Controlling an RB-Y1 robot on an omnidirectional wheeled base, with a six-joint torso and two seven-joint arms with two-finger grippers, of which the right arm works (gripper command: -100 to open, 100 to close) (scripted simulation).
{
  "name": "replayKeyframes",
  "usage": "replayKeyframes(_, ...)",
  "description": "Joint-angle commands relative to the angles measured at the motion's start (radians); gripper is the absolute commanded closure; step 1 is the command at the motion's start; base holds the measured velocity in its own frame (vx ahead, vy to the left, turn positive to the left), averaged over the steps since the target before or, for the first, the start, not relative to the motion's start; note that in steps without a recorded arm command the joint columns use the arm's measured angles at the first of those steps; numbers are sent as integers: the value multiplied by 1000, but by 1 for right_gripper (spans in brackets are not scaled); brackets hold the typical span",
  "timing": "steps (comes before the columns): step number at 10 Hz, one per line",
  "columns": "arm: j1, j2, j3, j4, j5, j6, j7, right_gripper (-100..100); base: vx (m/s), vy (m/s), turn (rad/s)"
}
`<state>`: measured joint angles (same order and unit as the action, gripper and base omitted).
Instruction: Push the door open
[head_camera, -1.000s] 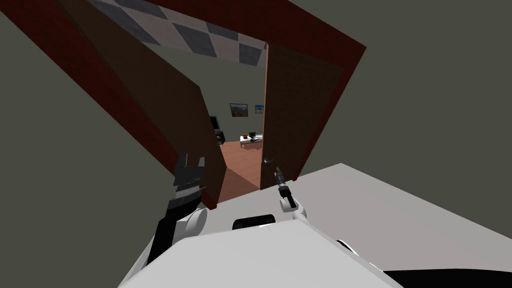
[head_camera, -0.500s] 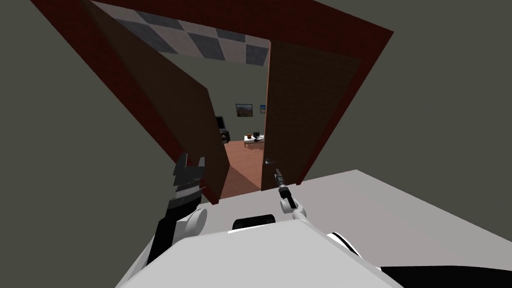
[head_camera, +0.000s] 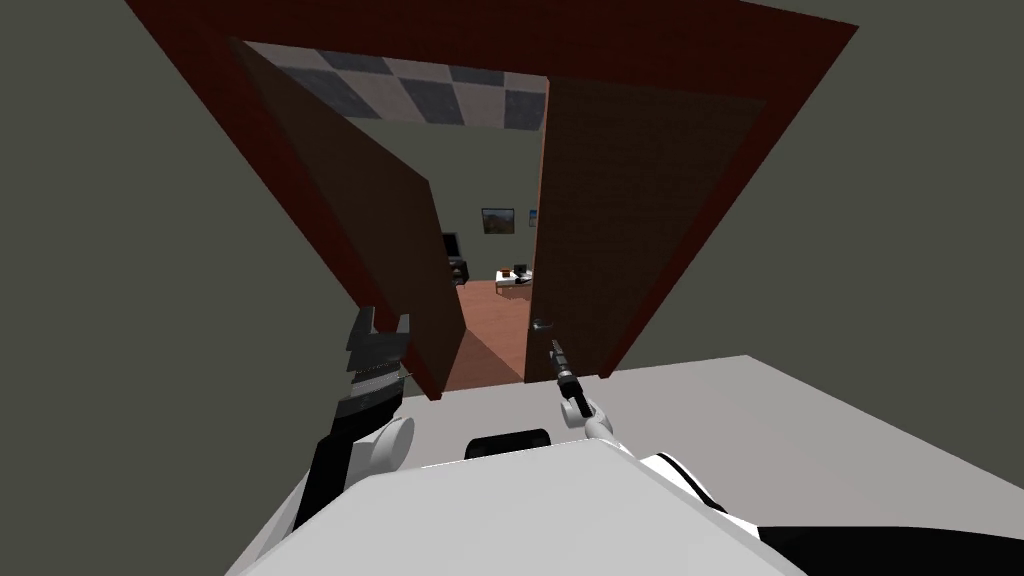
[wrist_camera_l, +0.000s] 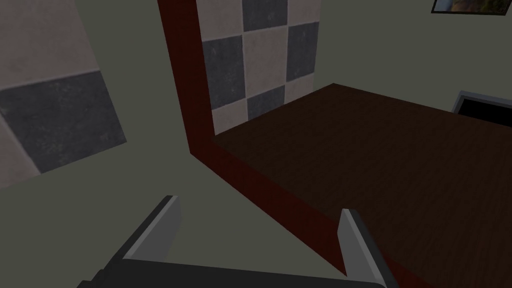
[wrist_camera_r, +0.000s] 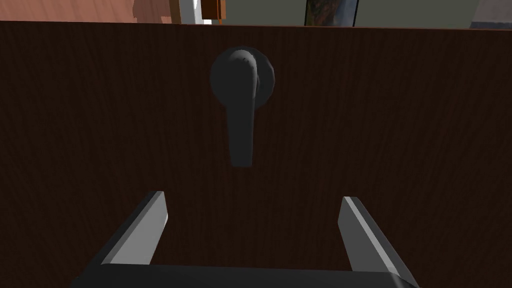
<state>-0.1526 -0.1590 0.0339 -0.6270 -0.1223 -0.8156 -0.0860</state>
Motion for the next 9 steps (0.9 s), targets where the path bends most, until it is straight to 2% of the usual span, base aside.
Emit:
replayKeyframes(1,-11,-2,1,30,-2,-6,0,-100,3,-74,113)
replayKeyframes(2,-17,-2,1,44,-3,-9,1,-100,-3,-68,118)
replayKeyframes(3,-12,-2,1,30,-3,-3,1,-100,-2,-30,22)
replayKeyframes(4,-13,-1,-2,35,-4,-7,3,-100,128,-1,24)
replayKeyframes(9,-11,4,-12,44,-9,-15,10,-100,201,-15,31)
